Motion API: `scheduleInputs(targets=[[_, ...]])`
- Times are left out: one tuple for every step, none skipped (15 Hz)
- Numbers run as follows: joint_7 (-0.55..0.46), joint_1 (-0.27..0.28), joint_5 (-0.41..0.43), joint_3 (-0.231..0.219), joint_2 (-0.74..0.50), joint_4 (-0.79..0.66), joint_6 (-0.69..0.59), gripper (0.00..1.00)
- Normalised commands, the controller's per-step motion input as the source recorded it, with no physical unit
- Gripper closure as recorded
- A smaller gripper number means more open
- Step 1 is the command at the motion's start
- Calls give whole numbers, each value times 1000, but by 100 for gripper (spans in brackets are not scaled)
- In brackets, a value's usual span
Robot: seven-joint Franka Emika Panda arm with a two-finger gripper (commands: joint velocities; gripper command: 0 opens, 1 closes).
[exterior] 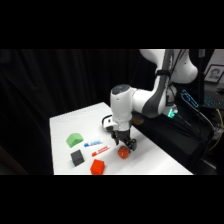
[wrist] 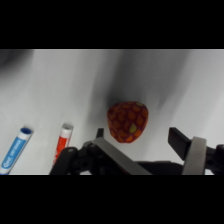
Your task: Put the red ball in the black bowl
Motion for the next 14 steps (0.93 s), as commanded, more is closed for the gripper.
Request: scheduleInputs(targets=[[-97, -72, 75, 76, 175, 77, 195, 0], [-78, -63, 55, 68, 173, 80, 197, 0], [-78, -65, 53, 72, 166, 82, 194, 0], [-76, -67, 50, 75, 152, 79, 197, 0], [-77, -75, 55, 82, 139, 75, 192, 0], [-67, -74, 46, 76, 127, 67, 199, 0], [-46, -62, 25, 58, 116, 57, 217, 0], [-13, -39, -8, 31, 97, 45, 212, 0], [0, -28, -24, 20, 80, 34, 211, 0], [36, 5, -67, -19, 66, 25, 205, 7], [75, 33, -92, -51, 55, 16, 205, 26], [73, 25, -84, -47, 44, 7, 196, 35], [81, 26, -89, -55, 27, -5, 185, 43], [77, 26, -93, -55, 14, -12, 172, 53]])
